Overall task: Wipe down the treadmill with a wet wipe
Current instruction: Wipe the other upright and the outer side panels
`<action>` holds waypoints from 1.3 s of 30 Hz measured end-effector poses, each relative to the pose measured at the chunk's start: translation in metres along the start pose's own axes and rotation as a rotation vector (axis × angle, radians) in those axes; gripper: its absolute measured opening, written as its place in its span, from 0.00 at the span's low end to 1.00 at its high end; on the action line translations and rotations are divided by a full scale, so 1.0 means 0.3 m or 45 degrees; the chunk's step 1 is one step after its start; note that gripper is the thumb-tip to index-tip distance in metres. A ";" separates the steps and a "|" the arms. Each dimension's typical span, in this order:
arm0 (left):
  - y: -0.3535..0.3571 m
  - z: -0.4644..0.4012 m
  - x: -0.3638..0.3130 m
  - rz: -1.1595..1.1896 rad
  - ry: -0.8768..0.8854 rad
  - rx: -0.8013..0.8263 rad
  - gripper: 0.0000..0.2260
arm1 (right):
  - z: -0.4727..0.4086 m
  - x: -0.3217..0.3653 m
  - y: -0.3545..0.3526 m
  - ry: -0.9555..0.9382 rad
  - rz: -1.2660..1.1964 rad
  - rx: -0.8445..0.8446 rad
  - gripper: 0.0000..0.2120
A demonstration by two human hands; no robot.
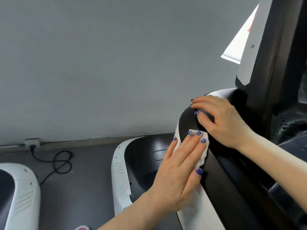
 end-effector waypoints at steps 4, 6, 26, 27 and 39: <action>0.021 0.045 -0.009 0.017 0.024 0.026 0.24 | -0.005 -0.023 0.013 0.037 0.009 0.087 0.19; 0.020 0.067 0.006 0.026 0.027 0.036 0.24 | -0.004 -0.031 0.013 0.046 0.017 0.102 0.18; 0.048 0.057 0.145 0.583 -0.348 -0.047 0.25 | -0.136 -0.046 0.132 -0.011 0.138 0.451 0.21; 0.039 0.057 0.141 0.626 -0.353 -0.059 0.25 | -0.141 -0.042 0.138 -0.030 0.130 0.474 0.20; 0.107 0.079 0.234 0.802 -0.533 -0.083 0.24 | -0.144 -0.024 0.144 -0.110 0.001 0.492 0.16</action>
Point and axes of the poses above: each hand's wrist, its own z-axis away from the middle knuckle, its own y-axis out of the palm, x = y × z, the point moved 8 cm from there along -z, towards the middle knuckle, and after that the axes turned 4 degrees about -x, right-handed, at the moved point
